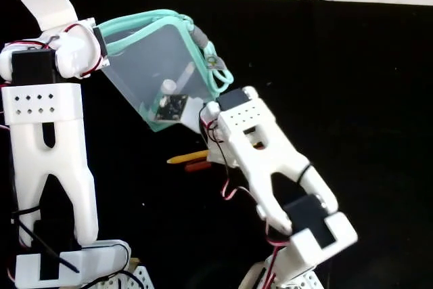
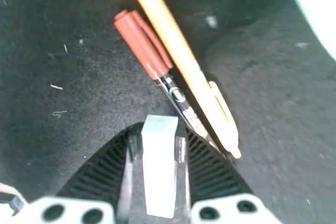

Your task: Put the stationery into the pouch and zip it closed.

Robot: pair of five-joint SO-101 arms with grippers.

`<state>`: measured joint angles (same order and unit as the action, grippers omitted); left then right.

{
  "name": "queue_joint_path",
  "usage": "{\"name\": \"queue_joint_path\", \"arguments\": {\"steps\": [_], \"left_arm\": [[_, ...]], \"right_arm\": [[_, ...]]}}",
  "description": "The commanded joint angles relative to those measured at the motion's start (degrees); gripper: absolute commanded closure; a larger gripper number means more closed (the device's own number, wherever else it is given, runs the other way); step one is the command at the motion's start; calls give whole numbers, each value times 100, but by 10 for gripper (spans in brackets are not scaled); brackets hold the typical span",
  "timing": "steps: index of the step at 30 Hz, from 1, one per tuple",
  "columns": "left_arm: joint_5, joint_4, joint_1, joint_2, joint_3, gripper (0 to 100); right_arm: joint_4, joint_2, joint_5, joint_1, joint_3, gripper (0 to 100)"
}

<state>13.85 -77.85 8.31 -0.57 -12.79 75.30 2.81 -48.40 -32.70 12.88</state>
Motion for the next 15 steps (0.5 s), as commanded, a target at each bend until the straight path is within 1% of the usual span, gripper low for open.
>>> {"name": "queue_joint_path", "arguments": {"steps": [1, 7, 11, 15], "left_arm": [[-18, -18, -31, 92, 347, 993], [-18, -18, -145, 92, 338, 993], [-26, -18, -400, 92, 338, 993], [-26, -18, -497, 92, 347, 993]], "right_arm": [[286, -664, 290, 48, -286, 992], [391, -1182, 1020, 48, -532, 992], [409, -1385, 1547, 48, -1209, 992], [409, -1367, 2066, -66, -1965, 992]]}}
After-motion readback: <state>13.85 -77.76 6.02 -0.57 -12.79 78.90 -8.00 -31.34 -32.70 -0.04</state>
